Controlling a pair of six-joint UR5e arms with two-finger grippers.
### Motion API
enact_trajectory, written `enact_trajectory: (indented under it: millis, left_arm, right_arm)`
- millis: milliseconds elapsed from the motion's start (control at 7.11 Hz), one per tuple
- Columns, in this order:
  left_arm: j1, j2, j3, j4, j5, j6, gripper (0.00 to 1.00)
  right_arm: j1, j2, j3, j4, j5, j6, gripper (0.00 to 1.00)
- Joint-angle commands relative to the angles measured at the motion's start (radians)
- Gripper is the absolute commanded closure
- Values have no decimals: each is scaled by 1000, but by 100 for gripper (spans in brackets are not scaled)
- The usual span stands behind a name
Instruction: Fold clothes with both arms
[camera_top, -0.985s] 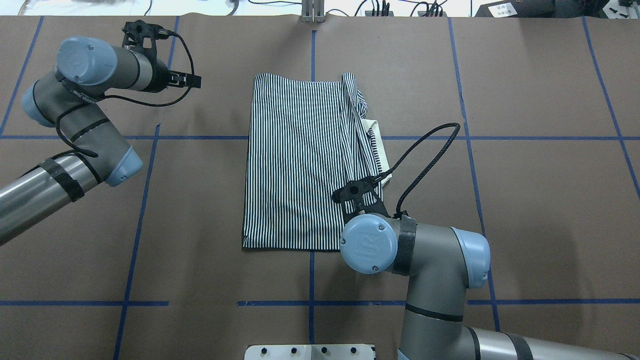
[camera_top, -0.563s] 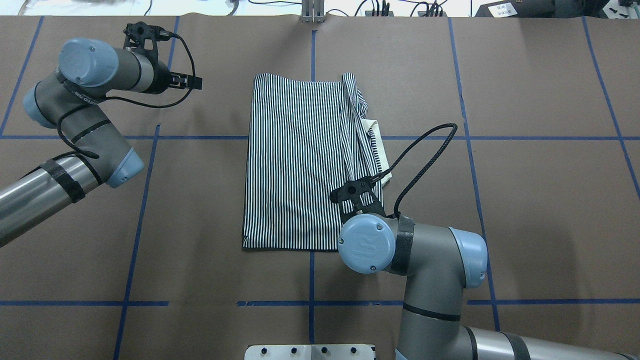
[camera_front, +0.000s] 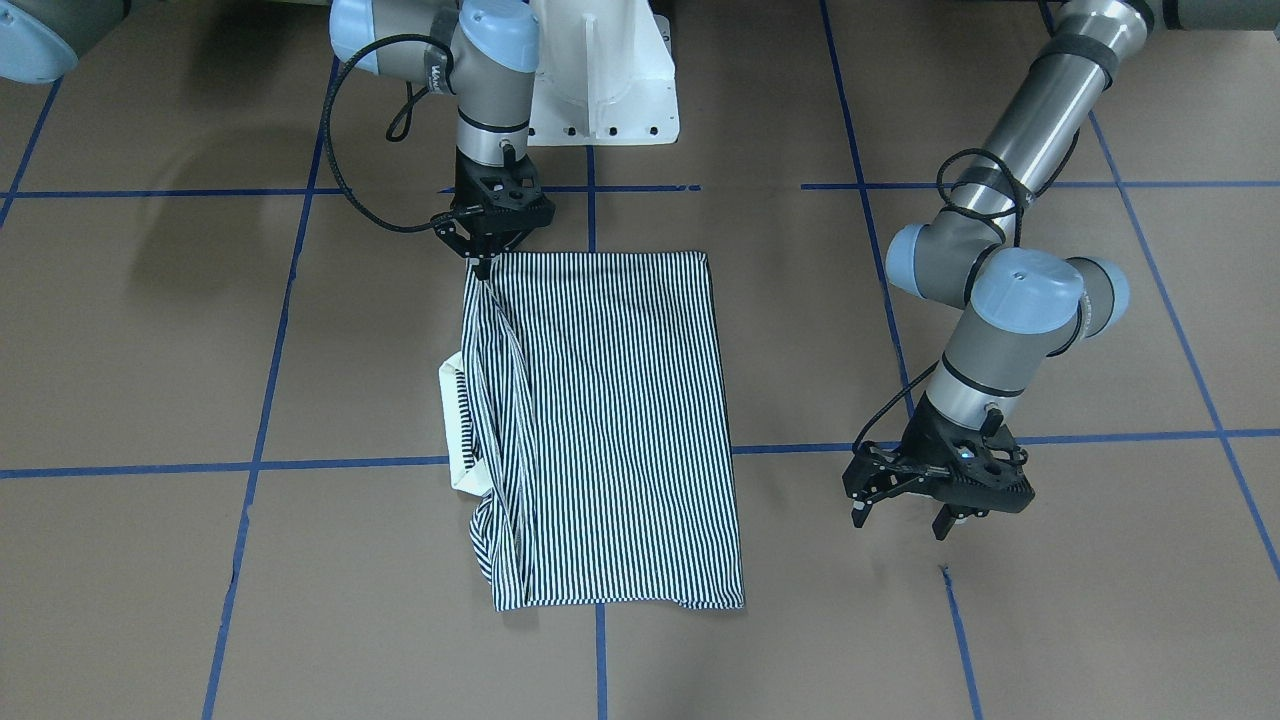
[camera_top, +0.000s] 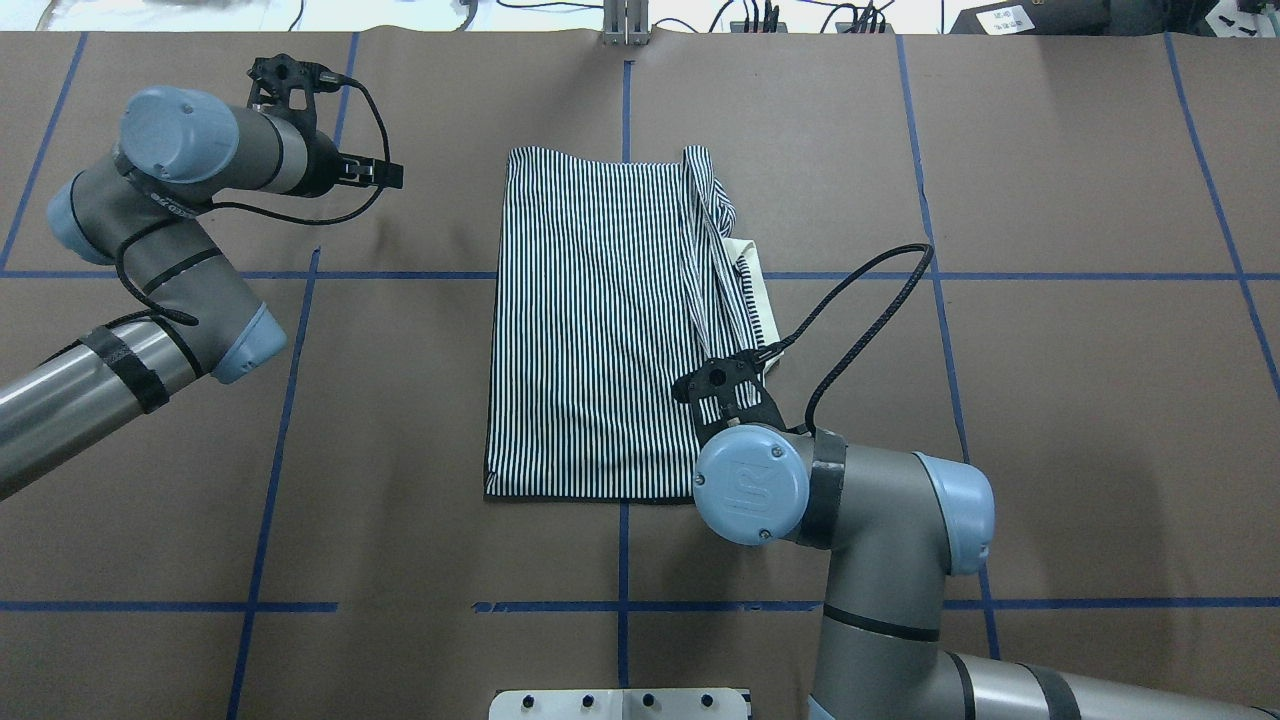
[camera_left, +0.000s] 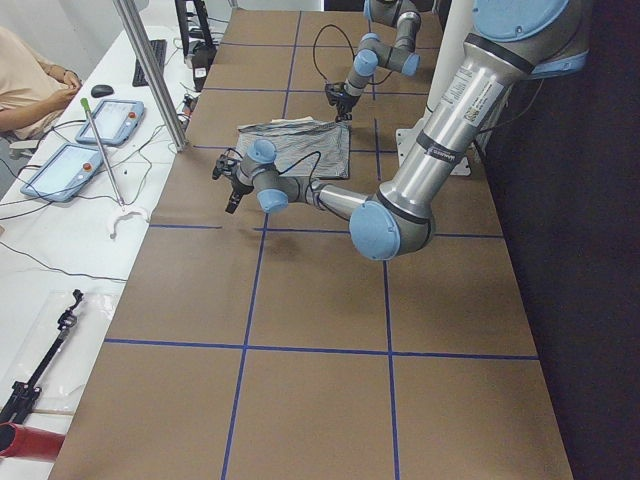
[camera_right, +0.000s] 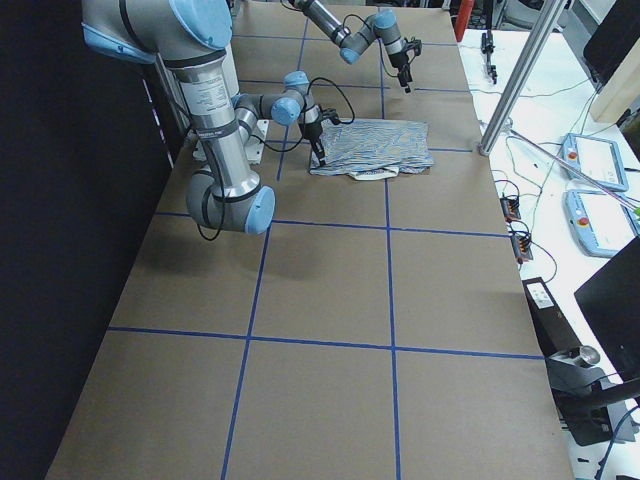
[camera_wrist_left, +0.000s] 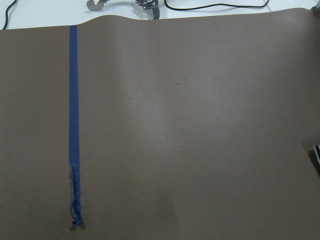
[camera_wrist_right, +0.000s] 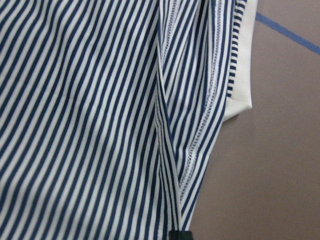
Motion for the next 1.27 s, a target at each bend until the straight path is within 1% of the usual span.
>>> enact_trajectory:
  millis: [0, 141, 281, 422, 563, 704, 844, 985, 1126]
  left_arm:
    - [1, 2, 0, 0, 0, 1, 0]
    - [1, 4, 0, 0, -1, 0, 0]
    - [1, 4, 0, 0, 0, 1, 0]
    - [1, 4, 0, 0, -1, 1, 0]
    - [3, 4, -2, 0, -2, 1, 0]
    - [3, 2, -2, 0, -2, 0, 0]
    - [3, 2, -3, 0, -2, 0, 0]
    - [3, 2, -11, 0, -2, 0, 0]
    - [3, 2, -29, 1, -3, 0, 0]
  right_arm:
    - [-17, -75, 51, -1, -3, 51, 100]
    - [-30, -79, 51, 0, -4, 71, 94]
    - [-50, -79, 48, 0, -7, 72, 4]
    - [-51, -72, 49, 0, -6, 72, 0]
    - [-35, -69, 74, 0, -4, 56, 0]
    - [10, -52, 69, -1, 0, 46, 0]
    - [68, 3, 31, -3, 17, -6, 0]
    - [137, 79, -56, -1, 69, -22, 0]
    - [194, 162, -166, 3, 98, -58, 0]
